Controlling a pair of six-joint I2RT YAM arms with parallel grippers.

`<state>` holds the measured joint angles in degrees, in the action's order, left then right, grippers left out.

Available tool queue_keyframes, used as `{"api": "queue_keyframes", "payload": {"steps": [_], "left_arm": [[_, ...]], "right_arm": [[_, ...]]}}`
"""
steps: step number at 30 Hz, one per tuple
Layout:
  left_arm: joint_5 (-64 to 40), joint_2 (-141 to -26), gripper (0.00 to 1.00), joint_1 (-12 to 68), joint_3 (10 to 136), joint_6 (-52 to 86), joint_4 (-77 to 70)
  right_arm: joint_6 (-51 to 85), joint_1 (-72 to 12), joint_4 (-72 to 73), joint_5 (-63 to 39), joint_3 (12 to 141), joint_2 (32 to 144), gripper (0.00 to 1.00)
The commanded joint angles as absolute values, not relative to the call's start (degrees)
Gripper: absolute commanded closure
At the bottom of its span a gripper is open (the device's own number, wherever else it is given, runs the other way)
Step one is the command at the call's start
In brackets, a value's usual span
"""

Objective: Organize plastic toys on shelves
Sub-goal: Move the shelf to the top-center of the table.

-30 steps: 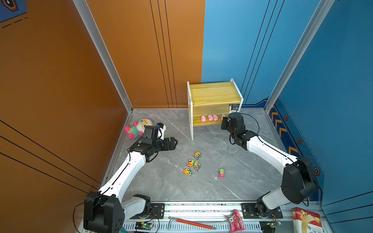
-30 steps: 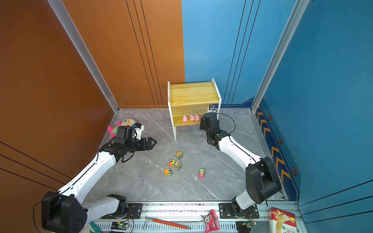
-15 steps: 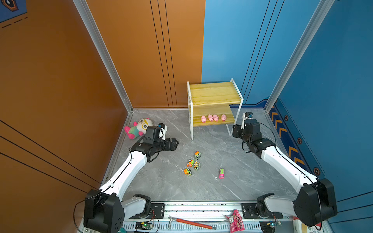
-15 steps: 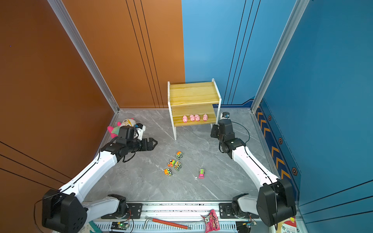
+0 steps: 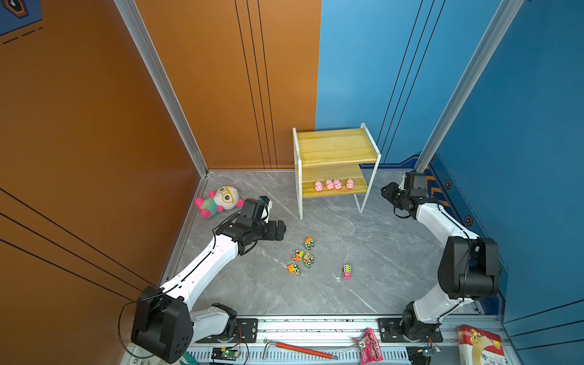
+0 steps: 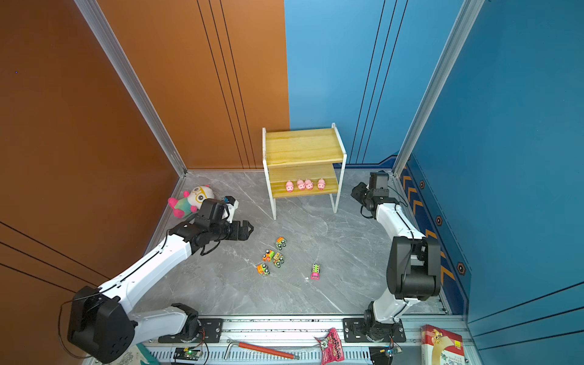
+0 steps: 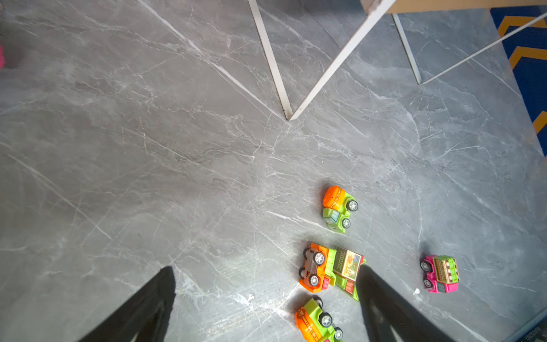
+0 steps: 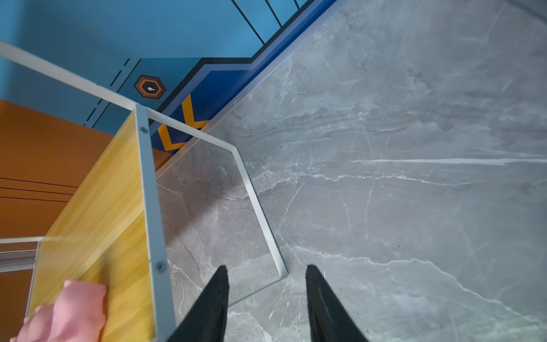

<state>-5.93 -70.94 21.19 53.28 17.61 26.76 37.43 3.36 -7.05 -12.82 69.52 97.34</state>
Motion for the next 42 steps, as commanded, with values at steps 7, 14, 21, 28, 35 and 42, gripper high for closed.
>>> {"api": "queue_keyframes", "payload": {"steps": [7, 14, 21, 28, 35, 42], "left_arm": [[-1.50, -69.11, 0.04, 21.28, 54.08, 20.83, 30.41], [-1.86, -69.29, 0.04, 20.92, 53.53, 22.80, 30.41], [-2.24, -69.86, 0.04, 20.19, 53.00, 23.38, 30.20], [-3.07, -69.06, 0.04, 19.22, 51.63, 23.55, 29.31], [-3.90, -67.86, 0.04, 17.76, 50.48, 23.46, 29.18], [-4.35, -67.90, 0.04, 16.50, 50.10, 23.42, 29.02]], "right_arm": [[43.53, 1.03, -6.24, -15.92, 76.44, 103.79, 0.57], [51.39, -1.34, -2.98, -11.96, 70.12, 101.22, 0.60], [58.80, -3.87, 1.19, -8.99, 65.17, 99.10, 0.61], [59.10, -7.04, 1.67, -8.84, 66.77, 100.27, 0.61], [58.54, -10.11, 0.72, -7.84, 66.89, 99.89, 0.61], [57.57, -12.25, 0.24, -7.37, 66.71, 100.10, 0.61]]}}
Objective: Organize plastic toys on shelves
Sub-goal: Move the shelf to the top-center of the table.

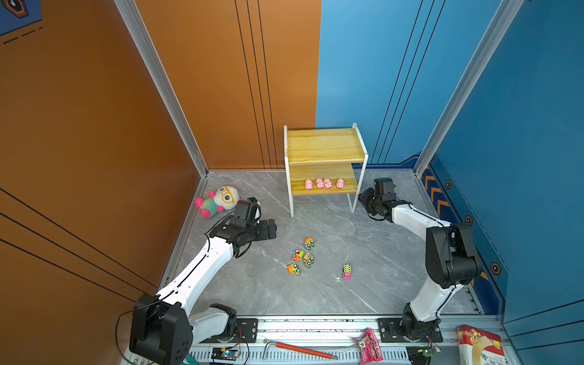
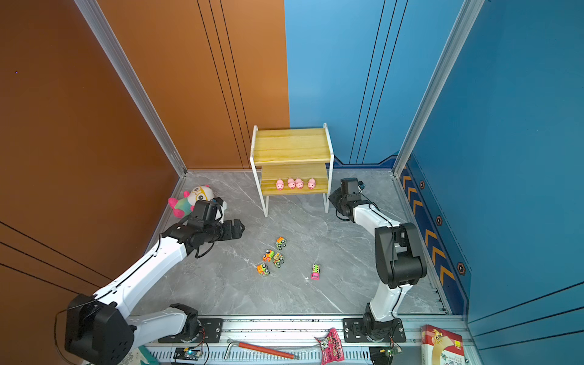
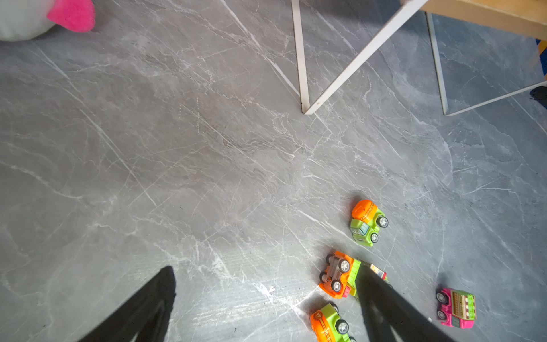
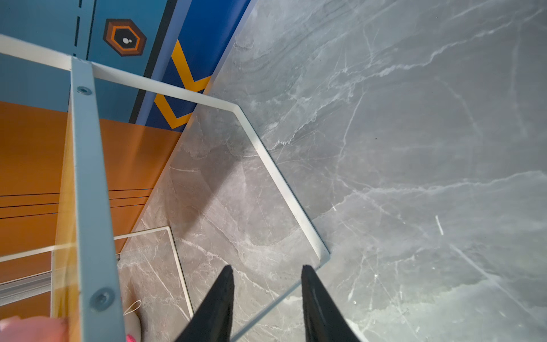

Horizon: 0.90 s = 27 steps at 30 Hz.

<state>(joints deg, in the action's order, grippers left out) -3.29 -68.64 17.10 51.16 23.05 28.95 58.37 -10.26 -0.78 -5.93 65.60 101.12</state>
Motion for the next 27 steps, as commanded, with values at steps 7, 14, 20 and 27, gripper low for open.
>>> {"api": "queue_keyframes", "payload": {"steps": [7, 14, 20, 27], "left_arm": [[-4.17, -68.35, 0.04, 16.55, 49.30, 23.77, 28.52], [-1.47, -68.61, 0.04, 19.42, 47.54, 23.73, 28.56], [1.70, -70.17, 0.05, 23.64, 46.83, 23.84, 28.16], [2.20, -72.20, 0.05, 26.42, 44.53, 25.47, 23.75]], "right_arm": [[53.38, -12.79, -2.92, -4.16, 65.48, 97.87, 0.60], [42.64, -13.68, -13.19, 2.18, 59.92, 88.43, 0.53], [38.17, -20.24, -22.26, 6.86, 51.81, 77.47, 0.45], [40.43, -35.24, -30.32, 13.02, 46.58, 70.47, 0.38]]}}
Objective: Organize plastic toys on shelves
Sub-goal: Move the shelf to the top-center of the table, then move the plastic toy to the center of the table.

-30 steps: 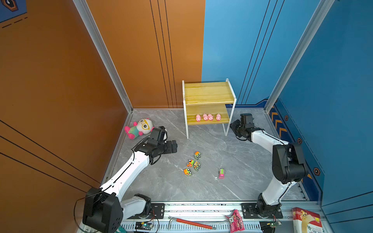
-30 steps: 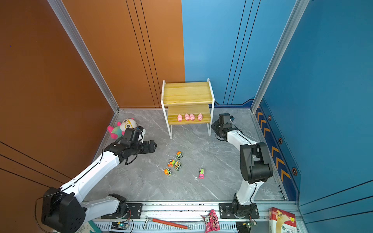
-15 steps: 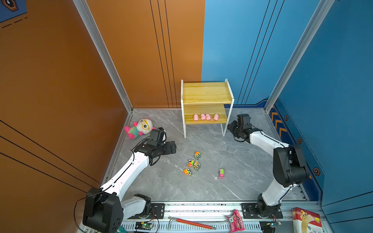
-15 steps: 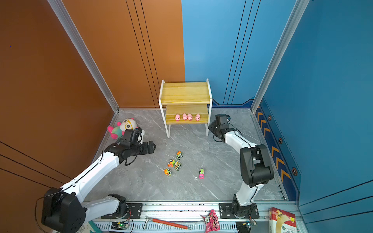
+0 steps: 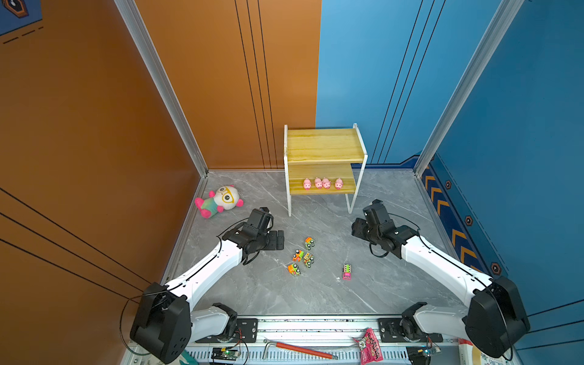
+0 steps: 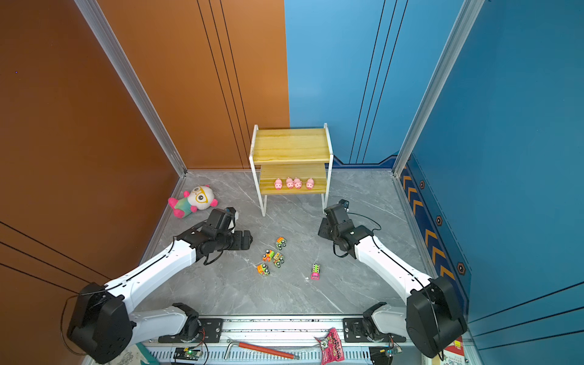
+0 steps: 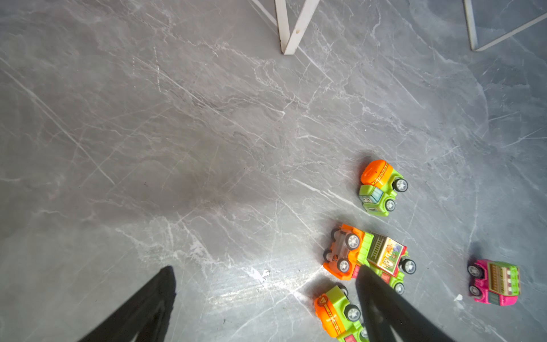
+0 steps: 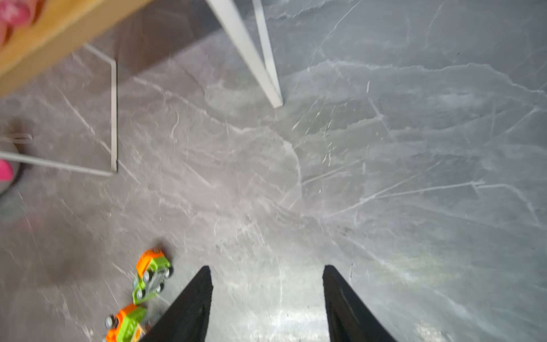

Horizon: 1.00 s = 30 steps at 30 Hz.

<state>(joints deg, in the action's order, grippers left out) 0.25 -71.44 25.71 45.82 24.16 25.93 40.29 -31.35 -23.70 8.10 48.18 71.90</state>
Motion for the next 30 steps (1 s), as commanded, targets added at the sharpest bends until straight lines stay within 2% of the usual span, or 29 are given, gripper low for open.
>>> {"api": "queue_keyframes", "payload": {"steps": [1, 6, 11, 24, 30], "left_arm": [[2.20, -72.31, 0.05, 26.68, 44.34, 25.66, 23.36], [2.40, -72.29, 0.05, 28.01, 45.22, 25.43, 23.13], [3.46, -70.64, 0.05, 29.15, 49.19, 23.67, 25.63], [4.23, -71.03, 0.04, 28.74, 61.26, 15.42, 33.68], [3.63, -73.12, 0.04, 27.78, 65.39, 12.03, 36.21]], "right_arm": [[41.61, -37.17, -30.98, 13.15, 45.74, 70.10, 0.38], [47.01, -45.15, -31.87, 14.21, 41.30, 69.54, 0.39], [50.27, -48.86, -32.61, 14.71, 37.95, 68.84, 0.39], [51.94, -51.49, -28.80, 12.65, 37.82, 74.25, 0.41], [51.25, -51.89, -28.31, 13.09, 40.22, 79.24, 0.49]]}}
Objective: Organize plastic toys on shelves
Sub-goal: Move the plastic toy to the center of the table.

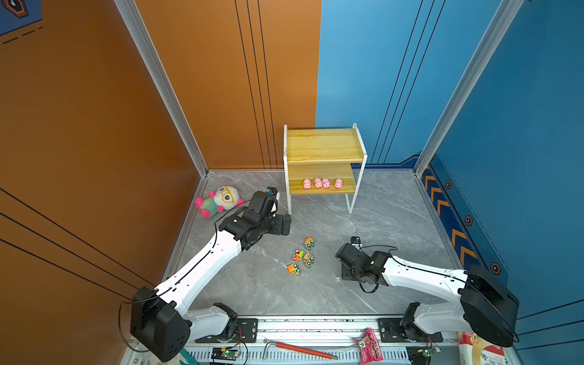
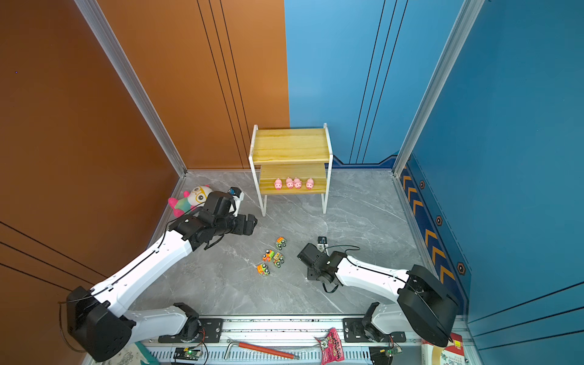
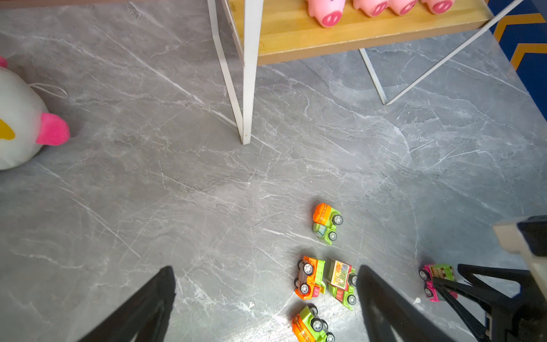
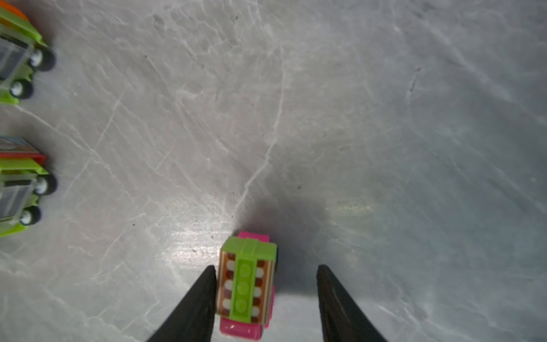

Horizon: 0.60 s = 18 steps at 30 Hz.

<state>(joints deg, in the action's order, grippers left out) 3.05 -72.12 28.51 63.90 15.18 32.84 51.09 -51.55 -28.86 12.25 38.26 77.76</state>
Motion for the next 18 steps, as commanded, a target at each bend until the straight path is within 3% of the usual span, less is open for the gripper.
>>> {"api": "queue_keyframes", "payload": {"steps": [1, 9, 18], "left_arm": [[3.45, -73.32, 0.04, 27.57, 65.36, 11.81, 36.21], [2.40, -73.72, 0.04, 24.79, 62.76, 11.05, 35.49], [-1.26, -73.09, 0.04, 20.19, 60.66, 10.85, 33.20]], "right_arm": [[51.15, -51.98, -28.15, 13.07, 40.49, 79.75, 0.51], [47.15, -51.81, -27.86, 13.26, 44.52, 83.13, 0.71], [33.79, -48.55, -26.85, 12.19, 52.45, 87.87, 0.74]]}}
